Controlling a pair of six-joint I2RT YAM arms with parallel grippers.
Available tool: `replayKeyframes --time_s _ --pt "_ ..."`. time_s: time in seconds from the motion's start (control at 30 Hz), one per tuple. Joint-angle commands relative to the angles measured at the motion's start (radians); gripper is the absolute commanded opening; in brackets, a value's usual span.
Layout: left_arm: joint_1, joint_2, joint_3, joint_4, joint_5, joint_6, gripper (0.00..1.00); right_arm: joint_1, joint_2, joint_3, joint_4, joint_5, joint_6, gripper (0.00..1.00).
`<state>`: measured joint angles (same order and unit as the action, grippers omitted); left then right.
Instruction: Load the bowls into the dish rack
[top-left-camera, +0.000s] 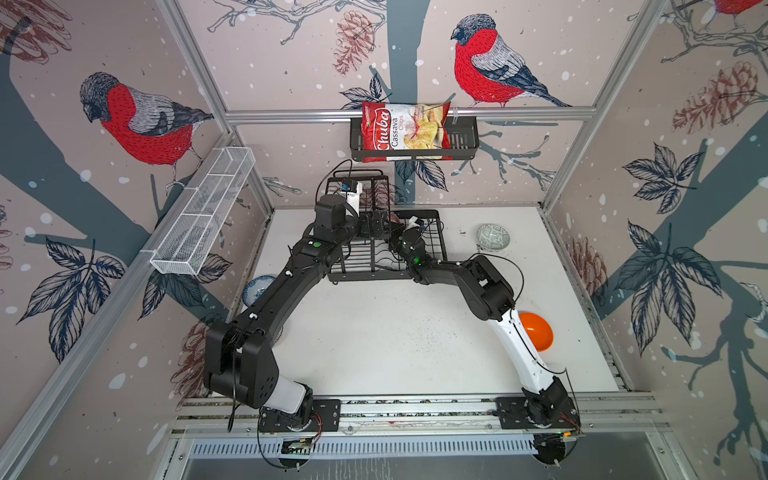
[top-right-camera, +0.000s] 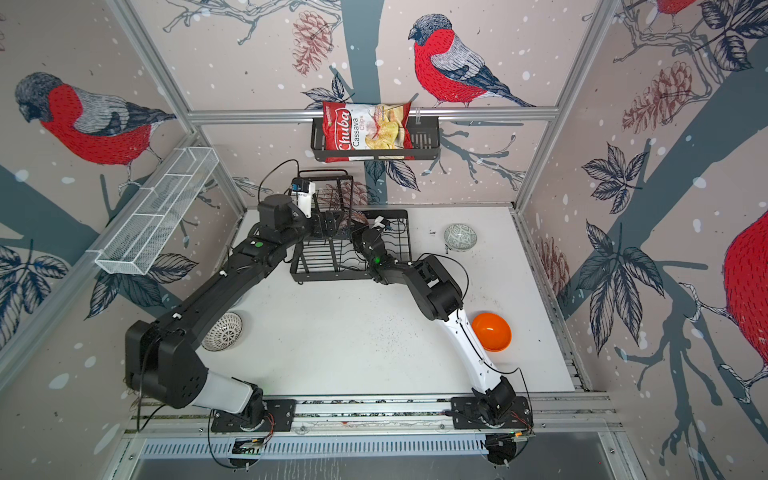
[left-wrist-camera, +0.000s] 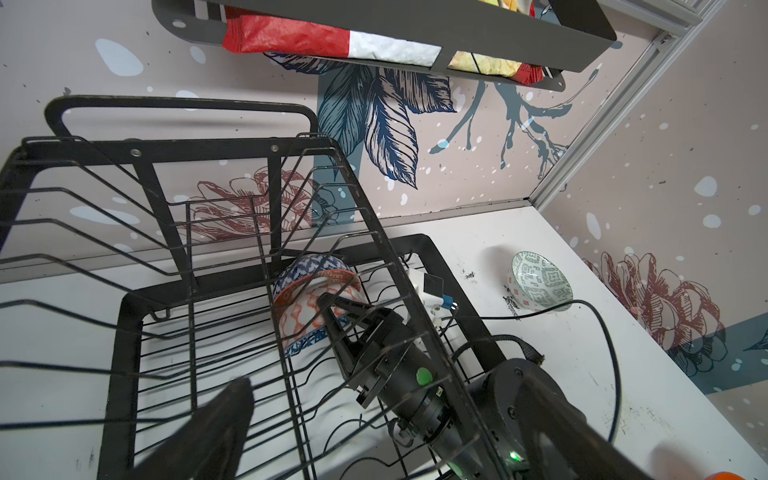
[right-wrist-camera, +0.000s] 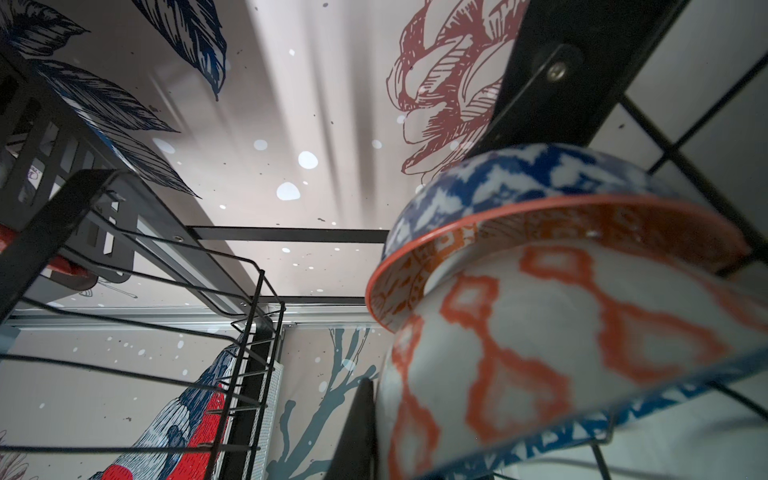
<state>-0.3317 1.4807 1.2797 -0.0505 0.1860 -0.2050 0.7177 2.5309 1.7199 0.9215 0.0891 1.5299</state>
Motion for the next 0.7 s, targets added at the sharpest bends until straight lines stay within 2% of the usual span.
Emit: replayKeyframes --time_s 0.0,0.67 --pt "0.001 -0.005 0.005 0.034 0.000 0.000 0.98 0.009 -0.013 0.008 -0.028 -0.041 0.021 0.11" --pt "0.001 -0.010 0.005 0.032 -0.003 0.002 0.98 0.008 -0.034 0.020 -0.047 -0.057 0.012 0.21"
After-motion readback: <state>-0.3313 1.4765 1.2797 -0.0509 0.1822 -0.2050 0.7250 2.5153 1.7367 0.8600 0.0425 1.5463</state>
